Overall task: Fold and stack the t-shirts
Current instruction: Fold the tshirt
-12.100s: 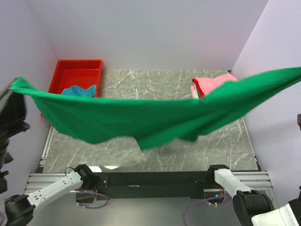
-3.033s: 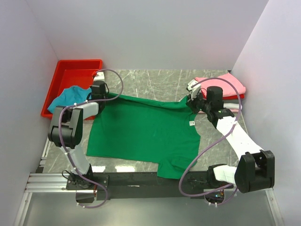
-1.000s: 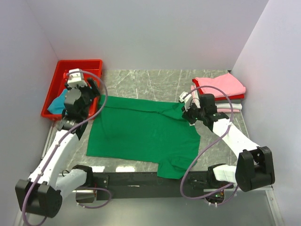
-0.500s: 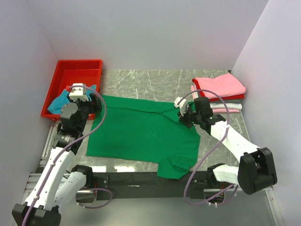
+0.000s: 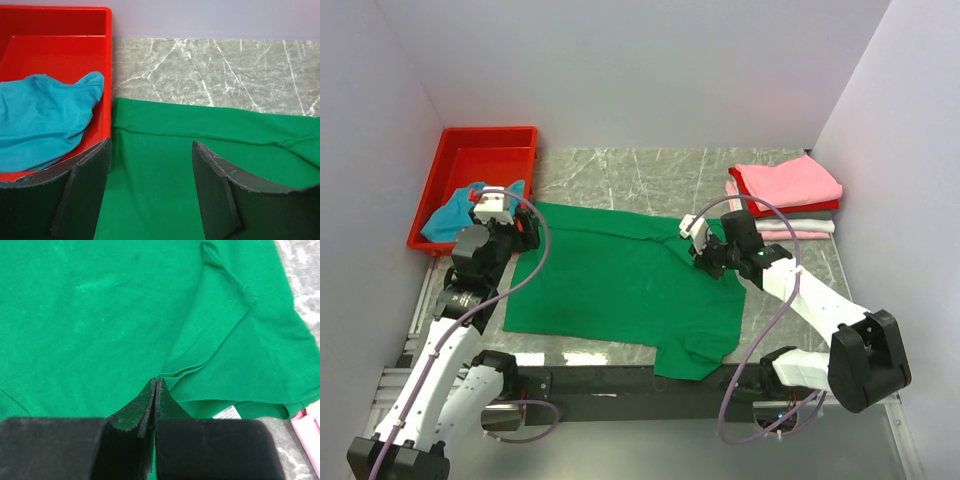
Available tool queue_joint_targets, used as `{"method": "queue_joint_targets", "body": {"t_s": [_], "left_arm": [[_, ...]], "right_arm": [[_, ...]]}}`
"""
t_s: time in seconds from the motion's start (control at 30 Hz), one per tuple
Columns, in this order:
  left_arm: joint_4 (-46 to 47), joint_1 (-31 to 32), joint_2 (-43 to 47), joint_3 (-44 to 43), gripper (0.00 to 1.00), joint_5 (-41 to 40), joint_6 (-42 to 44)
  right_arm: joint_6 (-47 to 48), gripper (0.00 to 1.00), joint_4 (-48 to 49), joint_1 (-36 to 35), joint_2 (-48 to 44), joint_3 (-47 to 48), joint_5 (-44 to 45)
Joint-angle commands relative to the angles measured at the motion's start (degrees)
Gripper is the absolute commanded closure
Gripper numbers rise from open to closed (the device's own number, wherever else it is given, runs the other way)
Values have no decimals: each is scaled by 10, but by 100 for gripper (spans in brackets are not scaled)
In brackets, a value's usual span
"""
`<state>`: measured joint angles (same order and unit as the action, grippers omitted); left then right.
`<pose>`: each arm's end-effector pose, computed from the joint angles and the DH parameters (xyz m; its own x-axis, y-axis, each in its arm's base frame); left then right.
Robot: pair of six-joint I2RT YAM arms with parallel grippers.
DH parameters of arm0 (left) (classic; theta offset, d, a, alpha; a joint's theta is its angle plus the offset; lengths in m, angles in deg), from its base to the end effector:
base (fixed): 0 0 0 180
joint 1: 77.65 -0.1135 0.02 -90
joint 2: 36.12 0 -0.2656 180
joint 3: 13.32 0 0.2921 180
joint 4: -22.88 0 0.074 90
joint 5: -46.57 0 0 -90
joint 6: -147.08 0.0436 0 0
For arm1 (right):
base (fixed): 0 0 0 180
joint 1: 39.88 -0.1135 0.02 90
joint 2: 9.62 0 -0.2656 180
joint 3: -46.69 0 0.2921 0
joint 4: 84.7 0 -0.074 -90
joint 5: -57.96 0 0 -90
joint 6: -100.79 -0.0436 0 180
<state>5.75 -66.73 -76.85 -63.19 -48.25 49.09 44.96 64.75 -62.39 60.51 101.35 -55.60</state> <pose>0.2201 -0.0387 0.3169 -0.1500 -0.1121 -0.9823 0.0871 0.9882 -0.1261 0.2616 0.1273 0.2034 -0.2089 -0.6439 -0.7361 -0.8759 0.4580 -0.1520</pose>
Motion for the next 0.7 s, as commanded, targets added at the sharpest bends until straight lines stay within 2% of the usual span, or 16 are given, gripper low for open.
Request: {"method": "queue_joint_targets", "body": {"t_s": [0.0, 0.23, 0.27, 0.3, 0.4, 0.53, 0.6, 0.67], "left_arm": [[11, -2, 12, 2, 30, 10, 11], [10, -2, 14, 5, 30, 14, 11], [9, -1, 14, 5, 30, 14, 10], [8, -2, 14, 4, 30, 13, 11], [7, -1, 15, 4, 30, 15, 10], [8, -2, 14, 2, 30, 18, 10], [7, -2, 14, 1, 30, 17, 13], [5, -2, 17, 1, 30, 16, 16]], "right_arm": [[-2, 100, 2, -7, 11, 16, 6], [7, 100, -11, -8, 21, 13, 18], [25, 95, -19, -7, 19, 12, 16], [39, 83, -29, -7, 16, 9, 13], [108, 57, -81, -5, 2, 0, 4], [130, 42, -110, 21, -22, 24, -30], [75, 38, -84, 37, -3, 61, -37], [10, 38, -66, 47, 67, 102, -50]]}}
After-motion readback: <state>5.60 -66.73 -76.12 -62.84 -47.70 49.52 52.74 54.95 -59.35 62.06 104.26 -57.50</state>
